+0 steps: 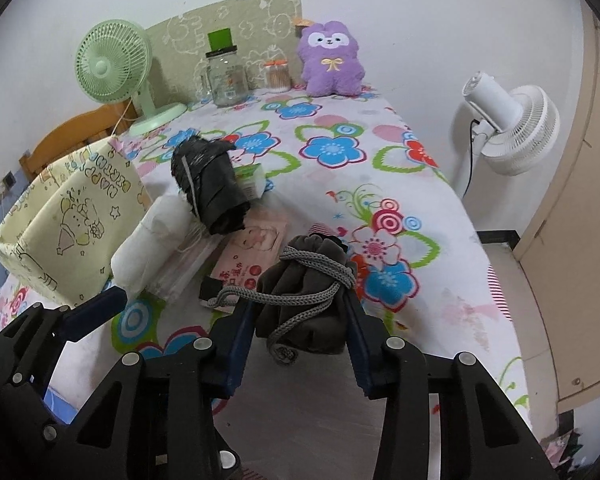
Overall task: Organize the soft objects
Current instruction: 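Grasp the grey drawstring pouch with the right gripper while the left gripper approaches the white roll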
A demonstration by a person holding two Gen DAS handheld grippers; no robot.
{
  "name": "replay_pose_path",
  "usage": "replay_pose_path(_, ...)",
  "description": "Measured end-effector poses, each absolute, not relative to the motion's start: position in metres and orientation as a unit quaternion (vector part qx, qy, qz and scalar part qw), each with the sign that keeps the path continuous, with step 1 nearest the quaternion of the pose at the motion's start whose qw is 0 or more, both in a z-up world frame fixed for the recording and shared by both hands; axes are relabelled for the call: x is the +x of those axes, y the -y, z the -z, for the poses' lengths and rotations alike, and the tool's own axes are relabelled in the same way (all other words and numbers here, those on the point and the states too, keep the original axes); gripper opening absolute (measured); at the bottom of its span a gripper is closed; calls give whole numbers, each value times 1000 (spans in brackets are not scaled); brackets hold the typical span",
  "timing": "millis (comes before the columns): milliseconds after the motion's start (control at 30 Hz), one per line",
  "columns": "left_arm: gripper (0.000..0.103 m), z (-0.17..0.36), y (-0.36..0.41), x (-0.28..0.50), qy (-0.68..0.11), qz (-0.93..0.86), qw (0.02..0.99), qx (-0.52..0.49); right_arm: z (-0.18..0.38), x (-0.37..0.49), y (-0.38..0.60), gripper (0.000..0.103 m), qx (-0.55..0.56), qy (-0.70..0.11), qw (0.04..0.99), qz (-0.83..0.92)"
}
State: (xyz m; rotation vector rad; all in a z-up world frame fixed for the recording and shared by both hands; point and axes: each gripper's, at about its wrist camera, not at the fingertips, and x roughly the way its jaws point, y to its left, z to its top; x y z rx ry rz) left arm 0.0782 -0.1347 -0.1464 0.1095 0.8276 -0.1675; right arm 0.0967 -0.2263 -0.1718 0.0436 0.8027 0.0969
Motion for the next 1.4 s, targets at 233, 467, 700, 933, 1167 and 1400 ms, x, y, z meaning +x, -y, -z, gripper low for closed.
replay_pose_path(233,79,138,137,86,-391,69,916,52,161,98,235,46,31,-377,924,-47)
replay_pose_path(467,77,133,132,98,-382,60,921,41,151,108,233,46,35,-365,929,-56)
replay_pose_path(700,71,134,127,115,-384,41,921,45,151,123,227,46,38,-367,927,-60)
replay_pose_path(933,62,139,122,131,-391,40,919,34,151,137,220,46,33,-372,926,-59)
replay_pose_path(1167,37,144,116,144,-405,39,913,23,154,150,218,46,34,-381,922,-58)
replay_pose_path(1400,20,144,118,144,-409,44,911,27,157,151,216,46,36,-387,920,-57)
